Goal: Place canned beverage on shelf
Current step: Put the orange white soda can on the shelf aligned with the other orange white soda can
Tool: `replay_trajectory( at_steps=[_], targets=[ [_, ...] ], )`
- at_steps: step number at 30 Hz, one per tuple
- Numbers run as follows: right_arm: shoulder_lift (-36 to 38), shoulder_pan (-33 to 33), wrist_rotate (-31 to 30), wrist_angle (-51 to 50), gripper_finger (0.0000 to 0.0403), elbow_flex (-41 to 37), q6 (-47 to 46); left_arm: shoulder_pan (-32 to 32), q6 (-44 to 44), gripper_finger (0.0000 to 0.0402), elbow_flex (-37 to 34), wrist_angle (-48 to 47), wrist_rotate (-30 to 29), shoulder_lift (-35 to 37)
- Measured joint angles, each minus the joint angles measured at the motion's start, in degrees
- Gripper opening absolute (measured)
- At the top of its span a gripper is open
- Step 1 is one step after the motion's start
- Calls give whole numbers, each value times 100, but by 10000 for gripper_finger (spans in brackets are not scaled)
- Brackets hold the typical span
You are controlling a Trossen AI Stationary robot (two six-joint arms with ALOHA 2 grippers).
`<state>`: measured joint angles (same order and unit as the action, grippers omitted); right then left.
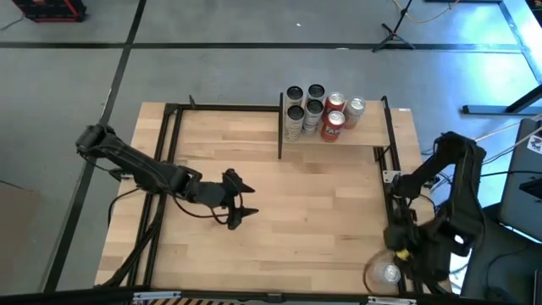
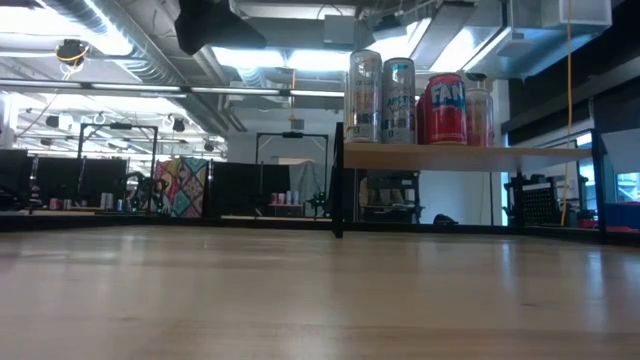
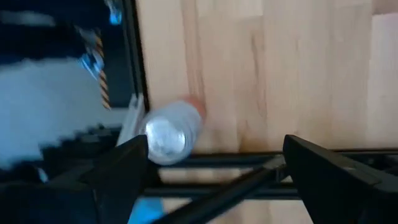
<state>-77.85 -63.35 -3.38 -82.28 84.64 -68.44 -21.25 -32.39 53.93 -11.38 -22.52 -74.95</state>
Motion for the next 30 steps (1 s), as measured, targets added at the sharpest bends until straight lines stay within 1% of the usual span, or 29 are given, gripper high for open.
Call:
replay_trajectory(
  at_steps=[3,5,10,16,23,30],
  targets=[
    [-247,-320,41,83,359,0,311,-91,-58,329,0,75,-5,-135],
    [-411,-436,81,314,359,0,383,-132,-60,329,0,123,9,-195],
    [-929,-461,487,717,359,2,464,-185,-63,329,-4,114,11,-226],
    [-1403,-461,513,679,359,2,900,-184,-63,329,-4,117,-49,-226],
    [-1495,-543,515,708,359,-22,872,-182,-157,329,-4,116,-51,-226],
    [-1495,-852,596,1323,359,-592,501,-182,-174,329,-4,115,-47,-226]
  ],
)
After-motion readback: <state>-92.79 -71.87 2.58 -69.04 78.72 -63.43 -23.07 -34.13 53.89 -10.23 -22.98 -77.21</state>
